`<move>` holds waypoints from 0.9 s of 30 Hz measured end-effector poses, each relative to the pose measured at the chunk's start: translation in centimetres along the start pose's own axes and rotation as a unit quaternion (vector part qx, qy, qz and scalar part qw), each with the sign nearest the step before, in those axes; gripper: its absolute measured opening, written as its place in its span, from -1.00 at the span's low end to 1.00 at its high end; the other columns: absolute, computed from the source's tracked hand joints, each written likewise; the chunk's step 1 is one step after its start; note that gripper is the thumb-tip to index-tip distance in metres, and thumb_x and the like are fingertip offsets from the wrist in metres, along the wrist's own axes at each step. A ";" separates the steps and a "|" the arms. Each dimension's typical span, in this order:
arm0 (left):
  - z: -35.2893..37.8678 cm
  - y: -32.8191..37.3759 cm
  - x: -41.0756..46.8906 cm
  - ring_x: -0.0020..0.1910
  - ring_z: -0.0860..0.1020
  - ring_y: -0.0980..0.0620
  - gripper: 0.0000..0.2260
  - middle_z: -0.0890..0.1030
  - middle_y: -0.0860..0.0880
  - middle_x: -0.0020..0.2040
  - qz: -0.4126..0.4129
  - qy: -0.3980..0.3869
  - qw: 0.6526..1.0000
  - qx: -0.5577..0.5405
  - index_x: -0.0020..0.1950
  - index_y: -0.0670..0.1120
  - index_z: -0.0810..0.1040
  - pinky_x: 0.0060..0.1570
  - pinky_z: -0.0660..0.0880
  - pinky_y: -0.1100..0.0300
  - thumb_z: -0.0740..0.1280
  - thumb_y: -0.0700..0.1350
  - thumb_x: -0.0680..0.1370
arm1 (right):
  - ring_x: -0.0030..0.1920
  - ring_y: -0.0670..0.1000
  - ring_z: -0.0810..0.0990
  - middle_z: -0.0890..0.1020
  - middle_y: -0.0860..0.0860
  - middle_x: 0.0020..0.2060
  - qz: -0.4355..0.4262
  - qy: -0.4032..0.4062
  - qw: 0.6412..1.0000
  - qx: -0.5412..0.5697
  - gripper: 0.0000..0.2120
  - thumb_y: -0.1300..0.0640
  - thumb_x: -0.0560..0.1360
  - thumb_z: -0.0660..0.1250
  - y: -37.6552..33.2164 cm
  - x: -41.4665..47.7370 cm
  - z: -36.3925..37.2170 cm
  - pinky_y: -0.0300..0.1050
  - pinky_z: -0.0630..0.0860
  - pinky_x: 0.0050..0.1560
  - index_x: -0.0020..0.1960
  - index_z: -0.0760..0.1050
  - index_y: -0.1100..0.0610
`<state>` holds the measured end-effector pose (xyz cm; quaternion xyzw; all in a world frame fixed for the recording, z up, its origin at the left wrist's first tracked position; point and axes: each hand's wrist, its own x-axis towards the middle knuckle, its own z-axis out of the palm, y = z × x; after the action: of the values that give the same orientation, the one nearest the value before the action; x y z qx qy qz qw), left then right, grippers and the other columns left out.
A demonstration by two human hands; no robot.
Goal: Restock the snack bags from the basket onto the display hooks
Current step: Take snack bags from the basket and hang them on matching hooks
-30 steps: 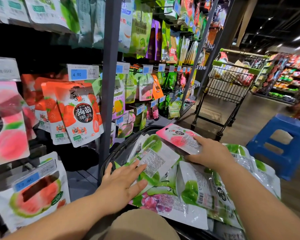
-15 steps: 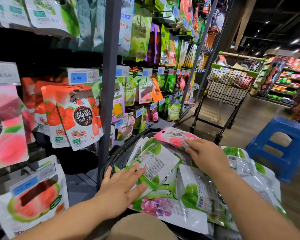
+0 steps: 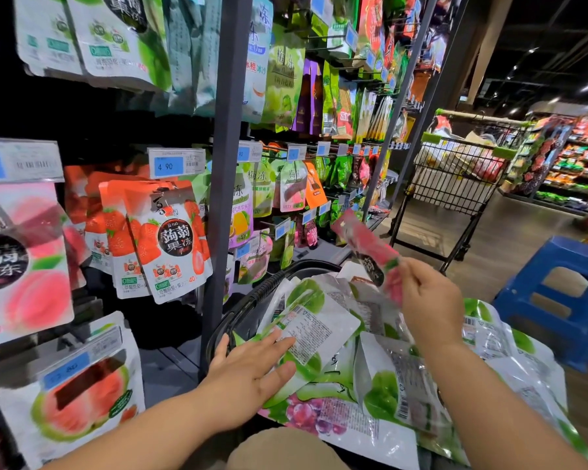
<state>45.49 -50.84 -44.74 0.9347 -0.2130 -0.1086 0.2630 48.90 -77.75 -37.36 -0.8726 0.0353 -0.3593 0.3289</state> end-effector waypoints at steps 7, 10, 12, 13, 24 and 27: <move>-1.9 1.8 -0.8 0.45 0.25 0.26 -0.21 0.27 0.24 0.50 -0.013 0.052 0.981 -0.187 0.45 0.29 0.27 0.55 -0.02 0.05 0.01 0.59 0.30 | -0.26 -0.02 0.60 0.69 -0.02 -0.30 0.219 -0.061 0.913 0.338 -0.79 0.11 0.64 0.24 -6.5 -0.1 -1.8 -0.07 0.53 -0.20 -0.03 0.63 0.12; -2.9 3.0 -0.4 0.22 0.52 0.20 -0.32 0.53 0.12 0.30 -0.018 0.099 0.914 -0.392 0.38 0.10 0.40 0.20 0.40 0.40 0.31 0.42 0.37 | -0.29 0.02 0.61 0.68 0.08 -0.28 0.312 -0.174 0.826 0.436 -0.79 0.18 0.64 0.22 -8.3 -1.4 -0.7 -0.01 0.52 -0.19 -0.06 0.59 0.20; -3.5 3.5 -0.3 0.20 0.60 -0.05 -0.32 0.64 -0.09 0.21 -0.035 0.083 0.802 -0.591 0.36 -0.12 0.47 0.27 0.48 0.06 0.46 0.25 0.38 | -0.23 0.09 0.61 0.67 0.15 -0.22 0.336 -0.228 0.797 0.447 -0.80 0.18 0.62 0.23 -8.9 -2.8 0.6 0.02 0.51 -0.14 -0.06 0.60 0.22; -3.7 3.6 -0.8 0.17 0.62 -0.15 -0.40 0.66 -0.17 0.17 -0.050 0.078 0.742 -0.664 0.30 -0.16 0.53 0.29 0.45 -0.13 0.43 0.16 0.38 | -0.20 0.12 0.61 0.66 0.18 -0.18 0.343 -0.245 0.789 0.448 -0.80 0.18 0.61 0.25 -9.2 -3.5 1.2 0.03 0.51 -0.11 -0.08 0.60 0.23; -4.2 0.2 -3.0 -0.07 0.66 -0.21 -0.54 0.68 -0.29 0.04 -0.149 0.186 0.619 -0.748 0.17 -0.25 0.60 -0.04 0.59 -0.24 0.44 -0.11 0.31 | 0.17 -0.16 0.55 0.63 -0.23 0.06 0.029 -0.286 0.944 0.164 -0.82 0.03 0.62 0.26 -6.6 -2.7 2.4 -0.16 0.45 0.20 0.07 0.64 -0.14; -4.8 -2.0 -4.1 -0.15 0.67 -0.17 -0.52 0.68 -0.29 0.04 -0.161 0.218 0.620 -0.736 0.19 -0.25 0.61 -0.15 0.62 -0.15 0.45 -0.10 0.30 | 0.27 -0.22 0.37 0.48 -0.28 0.18 -0.145 -0.393 0.907 -0.037 -0.80 0.06 0.58 0.34 -3.2 -1.0 2.0 -0.12 0.29 0.37 0.17 0.60 -0.15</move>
<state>44.01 -45.29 -41.44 0.4435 0.1559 -0.0624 0.8804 48.88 -73.86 -37.09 -0.9502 -0.2107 -0.0301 0.2277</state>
